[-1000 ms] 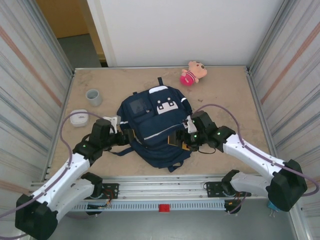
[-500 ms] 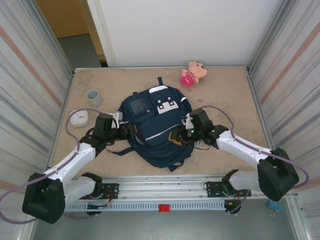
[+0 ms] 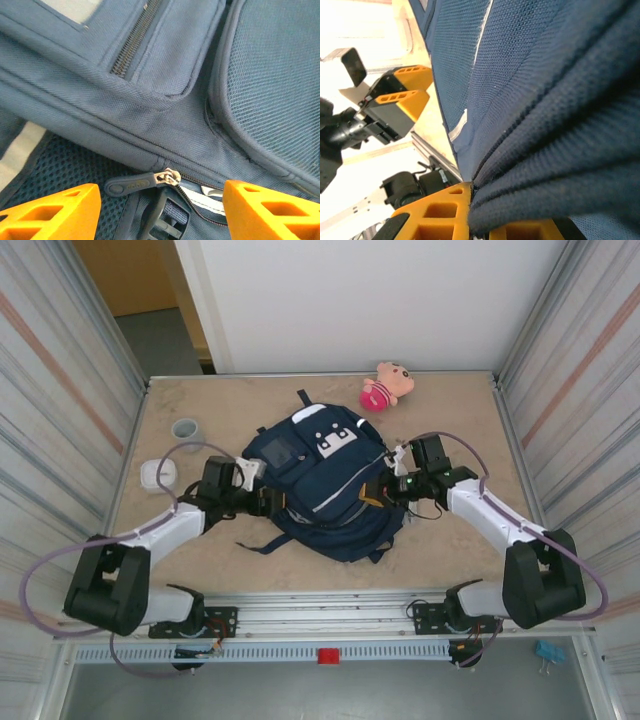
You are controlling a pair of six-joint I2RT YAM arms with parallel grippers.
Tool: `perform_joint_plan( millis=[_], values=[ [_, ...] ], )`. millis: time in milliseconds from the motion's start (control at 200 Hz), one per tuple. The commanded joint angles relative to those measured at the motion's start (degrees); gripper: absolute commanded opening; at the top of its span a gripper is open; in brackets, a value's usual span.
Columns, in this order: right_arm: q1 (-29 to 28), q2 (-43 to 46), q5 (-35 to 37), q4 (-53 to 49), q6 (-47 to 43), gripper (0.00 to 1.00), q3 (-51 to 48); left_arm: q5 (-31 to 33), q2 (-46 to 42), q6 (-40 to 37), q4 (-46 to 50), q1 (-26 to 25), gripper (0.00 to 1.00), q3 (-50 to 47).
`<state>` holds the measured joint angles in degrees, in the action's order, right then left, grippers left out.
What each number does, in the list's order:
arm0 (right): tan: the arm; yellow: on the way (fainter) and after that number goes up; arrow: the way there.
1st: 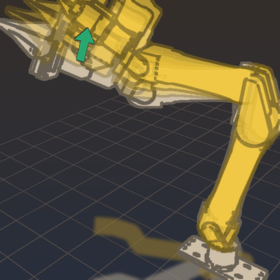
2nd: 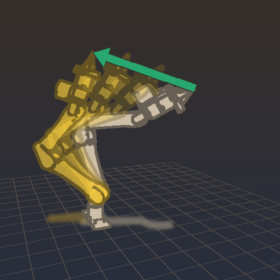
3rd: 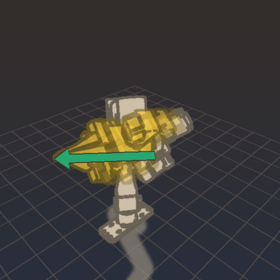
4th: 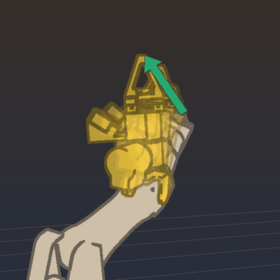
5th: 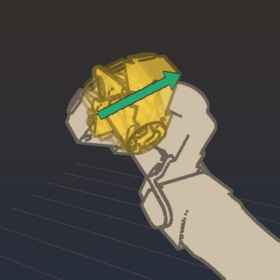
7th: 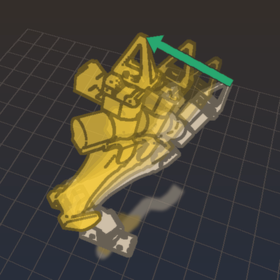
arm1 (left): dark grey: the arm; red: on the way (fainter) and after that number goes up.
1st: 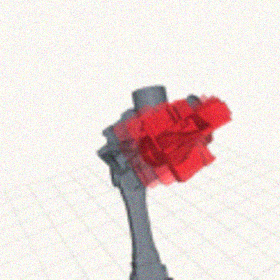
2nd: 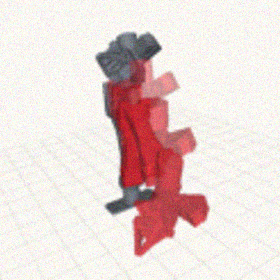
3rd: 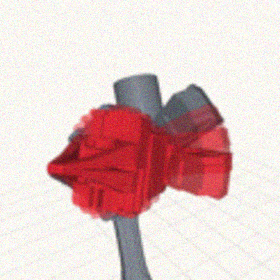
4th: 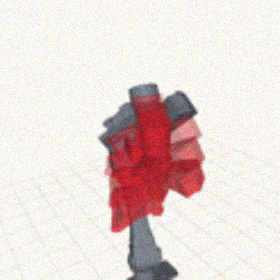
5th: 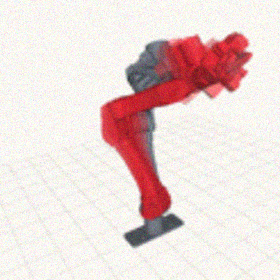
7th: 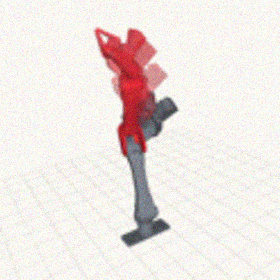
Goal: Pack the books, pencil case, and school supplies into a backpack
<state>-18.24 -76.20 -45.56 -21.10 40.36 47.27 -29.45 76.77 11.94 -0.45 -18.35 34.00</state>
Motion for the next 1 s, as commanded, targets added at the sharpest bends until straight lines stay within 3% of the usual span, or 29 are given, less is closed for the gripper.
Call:
perform_joint_plan(
  millis=[0,215,461,556,722,997],
  values=[
    [1.73,-0.85,-3.80,-3.43,-5.21,0.12,2.04,-5.24,3.19,-5.41,-2.95,0.22,0.65,2.32],
    [3.80,-0.76,-4.93,-5.89,-7.31,0.11,2.74,-5.55,9.46,-8.51,-4.72,0.24,0.64,3.81],
    [4.77,-0.33,-5.14,-6.11,-7.55,0.11,2.76,-13.34,10.28,-7.43,-12.53,0.16,0.40,1.33],
    [4.92,-0.29,-5.15,-5.68,-7.36,0.10,2.75,-14.18,8.72,-8.16,-12.30,-0.32,0.39,-0.01],
    [4.88,-0.04,-5.60,-4.55,-6.53,0.10,2.96,-10.47,6.75,-10.02,-8.27,-1.38,0.36,-1.36],
    [4.88,0.09,-5.88,-2.85,-5.14,0.09,2.63,-7.88,5.33,-9.61,-8.55,-2.03,0.15,-2.53]
  ],
)
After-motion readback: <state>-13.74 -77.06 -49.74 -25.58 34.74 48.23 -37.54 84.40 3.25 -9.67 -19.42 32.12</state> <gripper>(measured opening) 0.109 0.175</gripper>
